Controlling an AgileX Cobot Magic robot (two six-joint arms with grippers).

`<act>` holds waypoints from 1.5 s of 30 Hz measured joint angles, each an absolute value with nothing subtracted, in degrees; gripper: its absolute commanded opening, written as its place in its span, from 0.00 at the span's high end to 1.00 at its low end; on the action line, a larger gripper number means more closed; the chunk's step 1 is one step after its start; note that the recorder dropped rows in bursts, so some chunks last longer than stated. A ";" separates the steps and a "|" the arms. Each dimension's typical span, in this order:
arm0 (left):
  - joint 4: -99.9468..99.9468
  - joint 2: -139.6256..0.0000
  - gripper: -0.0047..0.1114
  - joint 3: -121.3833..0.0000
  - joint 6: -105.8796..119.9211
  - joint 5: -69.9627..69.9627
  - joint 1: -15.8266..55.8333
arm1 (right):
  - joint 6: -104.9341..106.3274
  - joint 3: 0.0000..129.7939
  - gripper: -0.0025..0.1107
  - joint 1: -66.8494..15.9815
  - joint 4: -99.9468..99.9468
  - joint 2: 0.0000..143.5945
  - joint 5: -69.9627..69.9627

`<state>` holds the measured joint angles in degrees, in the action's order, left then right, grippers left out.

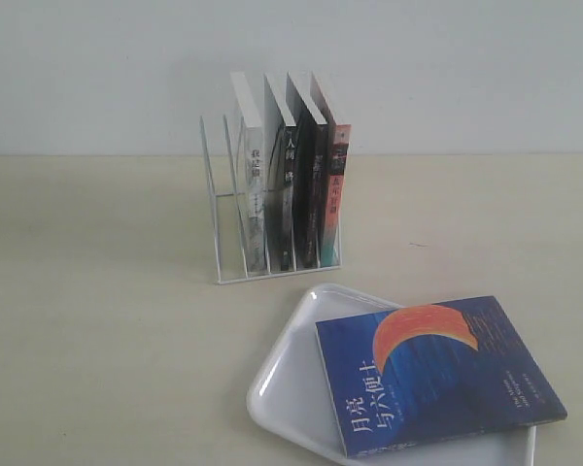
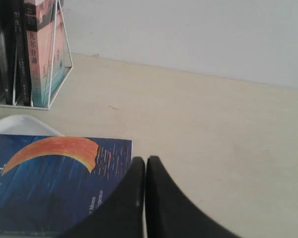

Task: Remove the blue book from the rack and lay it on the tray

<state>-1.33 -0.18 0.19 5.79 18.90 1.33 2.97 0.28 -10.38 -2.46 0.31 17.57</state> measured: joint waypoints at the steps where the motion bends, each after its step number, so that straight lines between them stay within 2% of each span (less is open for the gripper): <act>1: -1.33 -0.18 0.92 0.19 5.79 18.90 1.33 | 2.97 0.28 0.98 -10.38 -2.46 0.31 18.13; 12: -1.33 -0.18 0.92 0.19 5.79 18.90 1.33 | -0.89 0.28 0.98 -10.36 -2.25 0.31 19.56; 23: -1.33 -0.18 0.92 0.19 5.79 18.90 1.33 | -1.46 -0.06 0.98 -1.58 -2.25 0.31 20.23; 45: -1.33 -0.18 0.92 0.19 5.79 18.90 1.33 | -1.57 -0.06 0.98 -1.36 -2.25 0.31 19.89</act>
<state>-1.33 -0.18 0.19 5.79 18.90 1.33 -1.57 -0.06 -1.36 -2.25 0.31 19.89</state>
